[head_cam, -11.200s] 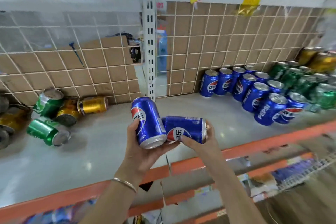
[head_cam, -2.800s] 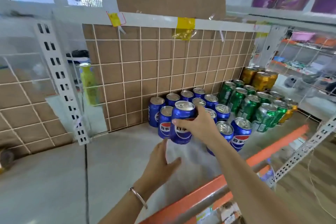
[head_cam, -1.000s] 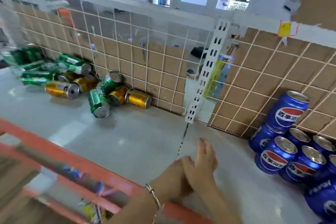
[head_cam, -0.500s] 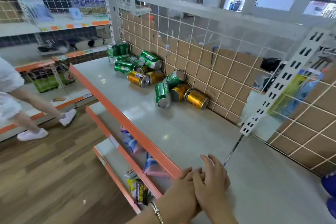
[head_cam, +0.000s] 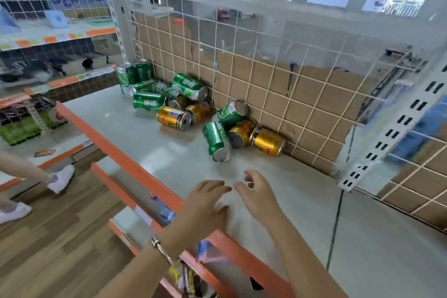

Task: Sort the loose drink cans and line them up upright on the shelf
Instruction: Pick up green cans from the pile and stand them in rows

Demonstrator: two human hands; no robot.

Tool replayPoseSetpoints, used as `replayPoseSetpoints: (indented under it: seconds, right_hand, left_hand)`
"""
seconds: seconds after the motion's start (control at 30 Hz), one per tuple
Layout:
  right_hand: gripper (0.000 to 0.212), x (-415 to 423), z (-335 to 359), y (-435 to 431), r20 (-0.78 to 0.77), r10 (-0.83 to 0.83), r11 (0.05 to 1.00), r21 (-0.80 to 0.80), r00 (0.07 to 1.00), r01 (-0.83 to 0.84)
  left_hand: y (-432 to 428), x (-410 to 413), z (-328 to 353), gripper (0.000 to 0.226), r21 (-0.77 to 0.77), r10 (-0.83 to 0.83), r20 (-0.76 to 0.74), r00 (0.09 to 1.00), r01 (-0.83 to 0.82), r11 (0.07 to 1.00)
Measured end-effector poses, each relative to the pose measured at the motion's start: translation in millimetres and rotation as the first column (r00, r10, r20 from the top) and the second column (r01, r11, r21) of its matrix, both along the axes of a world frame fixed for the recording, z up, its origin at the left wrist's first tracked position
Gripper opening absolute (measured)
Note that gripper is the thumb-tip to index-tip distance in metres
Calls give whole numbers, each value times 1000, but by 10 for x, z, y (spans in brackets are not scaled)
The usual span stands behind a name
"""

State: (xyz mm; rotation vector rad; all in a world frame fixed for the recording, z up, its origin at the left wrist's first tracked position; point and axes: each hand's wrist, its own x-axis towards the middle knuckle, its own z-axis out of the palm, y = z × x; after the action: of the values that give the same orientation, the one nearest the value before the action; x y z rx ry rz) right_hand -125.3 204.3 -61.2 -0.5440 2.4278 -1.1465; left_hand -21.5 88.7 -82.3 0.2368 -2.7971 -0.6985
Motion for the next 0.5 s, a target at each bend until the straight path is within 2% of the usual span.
replayPoseSetpoints:
  seconds: [0.07, 0.13, 0.23, 0.37, 0.5]
  right_hand:
    - [68, -74, 37, -314, 43, -23, 997, -67, 999, 26]
    - [82, -146, 41, -582, 9, -46, 996, -75, 999, 47]
    - [95, -187, -8, -883, -87, -92, 995, 21, 992, 94]
    - [96, -244, -113, -1084, -208, -156, 968, 165, 966, 192]
    - [92, -370, -93, -1176, -150, -214, 955, 176, 965, 239]
  left_hand:
    - [-304, -74, 142, 58, 86, 80, 89, 993, -88, 992]
    - [-596, -157, 153, 52, 66, 76, 109, 991, -84, 994]
    - [-958, -276, 135, 50, 67, 59, 91, 994, -66, 996]
    - [-1287, -446, 184, 51, 68, 1, 39, 999, -4, 998]
    - [-1462, -685, 268, 59, 13, -106, -4, 994, 106, 994]
